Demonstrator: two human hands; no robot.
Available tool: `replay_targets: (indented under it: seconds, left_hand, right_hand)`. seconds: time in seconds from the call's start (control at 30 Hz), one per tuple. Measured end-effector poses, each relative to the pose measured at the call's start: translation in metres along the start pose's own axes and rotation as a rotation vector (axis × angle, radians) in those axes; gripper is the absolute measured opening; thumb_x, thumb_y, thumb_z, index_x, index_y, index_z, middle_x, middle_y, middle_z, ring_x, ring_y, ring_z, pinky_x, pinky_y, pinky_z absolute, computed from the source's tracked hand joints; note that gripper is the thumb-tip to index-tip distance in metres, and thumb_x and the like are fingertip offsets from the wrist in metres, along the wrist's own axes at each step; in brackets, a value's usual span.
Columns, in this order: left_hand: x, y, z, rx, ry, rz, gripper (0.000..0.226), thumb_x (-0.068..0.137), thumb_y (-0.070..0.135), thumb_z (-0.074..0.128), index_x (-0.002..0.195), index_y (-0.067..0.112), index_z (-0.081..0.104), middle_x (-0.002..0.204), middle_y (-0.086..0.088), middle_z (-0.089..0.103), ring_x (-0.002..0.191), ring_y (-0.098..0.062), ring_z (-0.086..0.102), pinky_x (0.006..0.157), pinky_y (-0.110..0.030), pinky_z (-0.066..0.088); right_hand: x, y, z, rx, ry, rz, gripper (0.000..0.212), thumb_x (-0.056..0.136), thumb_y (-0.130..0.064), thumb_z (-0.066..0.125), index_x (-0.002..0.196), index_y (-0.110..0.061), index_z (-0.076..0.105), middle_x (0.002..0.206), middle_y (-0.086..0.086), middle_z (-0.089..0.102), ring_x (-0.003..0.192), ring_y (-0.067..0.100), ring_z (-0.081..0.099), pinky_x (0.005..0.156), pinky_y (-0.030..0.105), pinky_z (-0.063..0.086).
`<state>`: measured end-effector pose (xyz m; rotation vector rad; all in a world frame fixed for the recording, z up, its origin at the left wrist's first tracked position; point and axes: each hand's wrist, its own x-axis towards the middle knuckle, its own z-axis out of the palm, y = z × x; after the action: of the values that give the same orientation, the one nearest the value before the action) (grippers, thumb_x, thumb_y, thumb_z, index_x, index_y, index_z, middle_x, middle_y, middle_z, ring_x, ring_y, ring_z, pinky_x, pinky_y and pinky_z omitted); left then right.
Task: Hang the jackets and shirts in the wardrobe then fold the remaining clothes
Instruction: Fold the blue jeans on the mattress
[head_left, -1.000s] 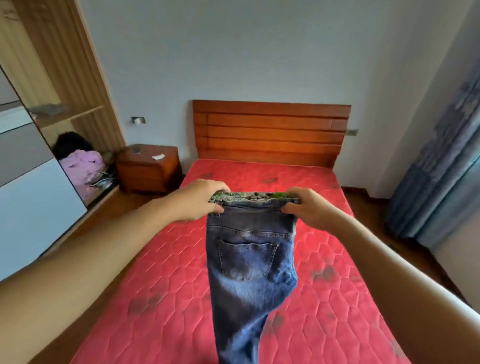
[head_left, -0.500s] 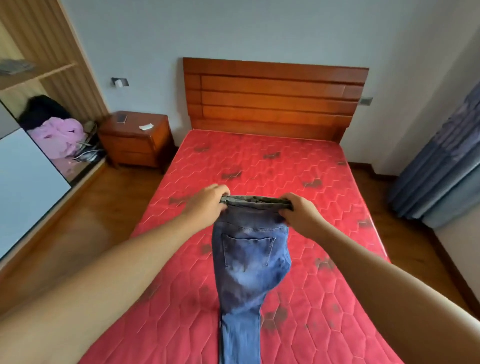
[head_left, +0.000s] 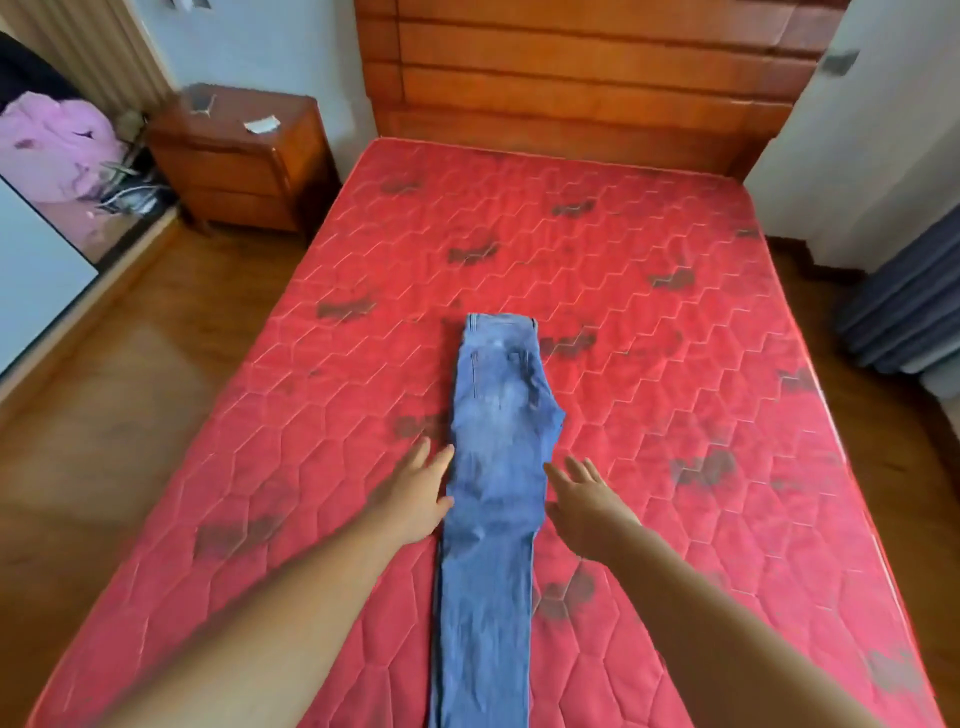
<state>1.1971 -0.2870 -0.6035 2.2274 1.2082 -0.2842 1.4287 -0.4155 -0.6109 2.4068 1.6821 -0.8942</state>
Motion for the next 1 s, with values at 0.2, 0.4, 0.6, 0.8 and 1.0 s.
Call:
replay_targets:
  seconds: [0.2, 0.4, 0.6, 0.8, 1.0]
  left_hand:
    - [-0.012, -0.043, 0.128, -0.031, -0.162, -0.057, 0.078, 0.098, 0.03, 0.059, 0.161, 0.02, 0.015, 0.166, -0.011, 0.017, 0.151, -0.027, 0.024, 0.121, -0.039, 0.027]
    - [-0.036, -0.078, 0.244, -0.232, -0.263, -0.229, 0.073, 0.099, 0.029, 0.06, 0.159, 0.013, 0.021, 0.159, -0.014, 0.03, 0.146, -0.028, 0.032, 0.117, -0.032, 0.026]
    - [-0.053, -0.091, 0.317, -0.409, -0.055, -0.42, 0.058, 0.086, 0.021, 0.075, 0.138, 0.011, 0.052, 0.135, -0.012, 0.044, 0.124, -0.026, 0.05, 0.111, -0.035, 0.037]
    - [-0.057, -0.082, 0.327, -0.67, 0.027, -0.535, 0.04, 0.082, 0.02, 0.077, 0.117, 0.021, 0.059, 0.108, 0.001, 0.057, 0.094, -0.018, 0.061, 0.081, -0.028, 0.045]
    - [-0.059, -0.086, 0.332, -0.71, 0.007, -0.542, 0.016, 0.084, 0.013, 0.075, 0.092, 0.016, 0.061, 0.071, 0.004, 0.052, 0.063, -0.014, 0.049, 0.061, -0.028, 0.04]
  right_hand:
    - [-0.013, 0.015, 0.123, 0.16, -0.16, 0.143, 0.06, 0.102, -0.031, 0.048, 0.155, -0.016, 0.025, 0.149, 0.017, 0.035, 0.14, 0.041, 0.036, 0.112, 0.045, 0.036]
    - [-0.031, 0.021, 0.252, 0.382, -0.293, 0.334, 0.041, 0.098, -0.015, 0.049, 0.137, -0.006, 0.043, 0.131, 0.019, 0.05, 0.122, 0.036, 0.049, 0.094, 0.036, 0.043]
    - [-0.044, 0.019, 0.329, 0.57, -0.171, 0.489, 0.033, 0.09, -0.012, 0.051, 0.124, -0.011, 0.053, 0.115, 0.01, 0.058, 0.1, 0.034, 0.06, 0.078, 0.035, 0.046]
    - [-0.045, -0.002, 0.34, 0.906, -0.001, 0.642, 0.017, 0.088, -0.014, 0.065, 0.101, -0.017, 0.054, 0.082, -0.006, 0.06, 0.07, 0.018, 0.059, 0.061, 0.029, 0.045]
    - [-0.049, -0.004, 0.338, 1.06, 0.03, 0.602, 0.036, 0.086, -0.01, 0.063, 0.113, -0.03, 0.05, 0.082, 0.006, 0.067, 0.069, 0.023, 0.067, 0.06, 0.032, 0.051]
